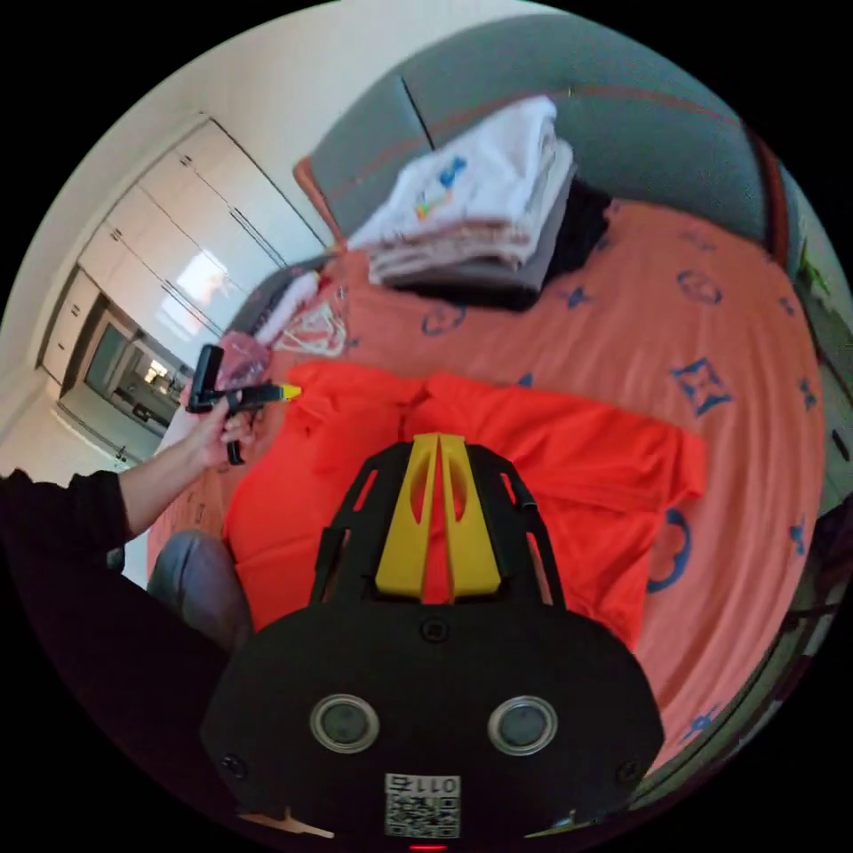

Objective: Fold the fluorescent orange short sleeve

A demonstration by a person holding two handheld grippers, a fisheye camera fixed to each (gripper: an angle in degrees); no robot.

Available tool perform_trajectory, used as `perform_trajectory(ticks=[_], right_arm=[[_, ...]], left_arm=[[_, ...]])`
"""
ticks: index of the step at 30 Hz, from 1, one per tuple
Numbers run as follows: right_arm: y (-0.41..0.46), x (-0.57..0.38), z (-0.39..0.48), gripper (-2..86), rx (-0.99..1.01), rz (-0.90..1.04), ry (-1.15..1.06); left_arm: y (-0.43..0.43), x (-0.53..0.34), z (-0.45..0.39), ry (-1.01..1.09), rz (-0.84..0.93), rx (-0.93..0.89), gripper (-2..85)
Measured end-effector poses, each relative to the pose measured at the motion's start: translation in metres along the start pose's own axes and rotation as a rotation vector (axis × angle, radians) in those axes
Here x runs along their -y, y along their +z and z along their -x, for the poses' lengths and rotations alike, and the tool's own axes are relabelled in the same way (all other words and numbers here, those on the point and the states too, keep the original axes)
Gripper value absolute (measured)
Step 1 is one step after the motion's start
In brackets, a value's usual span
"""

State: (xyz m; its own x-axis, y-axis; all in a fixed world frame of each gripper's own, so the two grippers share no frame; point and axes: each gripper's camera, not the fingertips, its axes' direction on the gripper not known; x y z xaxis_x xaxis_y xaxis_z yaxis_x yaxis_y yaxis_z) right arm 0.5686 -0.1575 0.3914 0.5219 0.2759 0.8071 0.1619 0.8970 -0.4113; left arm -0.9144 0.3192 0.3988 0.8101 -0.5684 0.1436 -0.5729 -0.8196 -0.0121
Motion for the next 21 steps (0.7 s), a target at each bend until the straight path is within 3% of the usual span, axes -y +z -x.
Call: perform_trajectory(ticks=[2,5,7,8,10,13,17,21], right_arm=[[-0.013,-0.009,-0.01,0.1,-0.062,-0.056,0.033],[0.001,-0.022,-0.04,0.3,-0.086,0.008,0.153],[0.04,-0.04,-0.065,0.9,-0.101,0.199,0.238],[0.04,-0.047,-0.069,1.0,-0.086,0.158,0.246],[0.016,-0.063,-0.076,1.8,0.034,0.077,0.343],[-0.02,-0.099,-0.048,4.9,-0.058,0.095,0.16],[-0.048,-0.171,-0.036,9.0,-0.096,0.222,0.151],[-0.069,-0.247,-0.031,10.7,-0.082,0.323,0.21]], left_arm=[[-0.01,-0.013,0.0,0.068,-0.063,-0.07,0.2],[-0.005,-0.021,0.01,0.067,-0.093,-0.021,0.3],[0.013,-0.022,0.048,-0.112,0.022,0.158,0.3],[0.016,-0.025,0.061,-0.158,0.062,0.18,0.4],[0.002,-0.042,0.094,-0.246,-0.003,-0.045,0.8],[-0.032,-0.07,0.092,-0.1,-0.048,-0.318,1.9],[-0.068,-0.135,0.097,-0.101,0.102,-0.275,4.3],[-0.098,-0.227,0.12,-0.228,0.189,-0.186,6.7]])
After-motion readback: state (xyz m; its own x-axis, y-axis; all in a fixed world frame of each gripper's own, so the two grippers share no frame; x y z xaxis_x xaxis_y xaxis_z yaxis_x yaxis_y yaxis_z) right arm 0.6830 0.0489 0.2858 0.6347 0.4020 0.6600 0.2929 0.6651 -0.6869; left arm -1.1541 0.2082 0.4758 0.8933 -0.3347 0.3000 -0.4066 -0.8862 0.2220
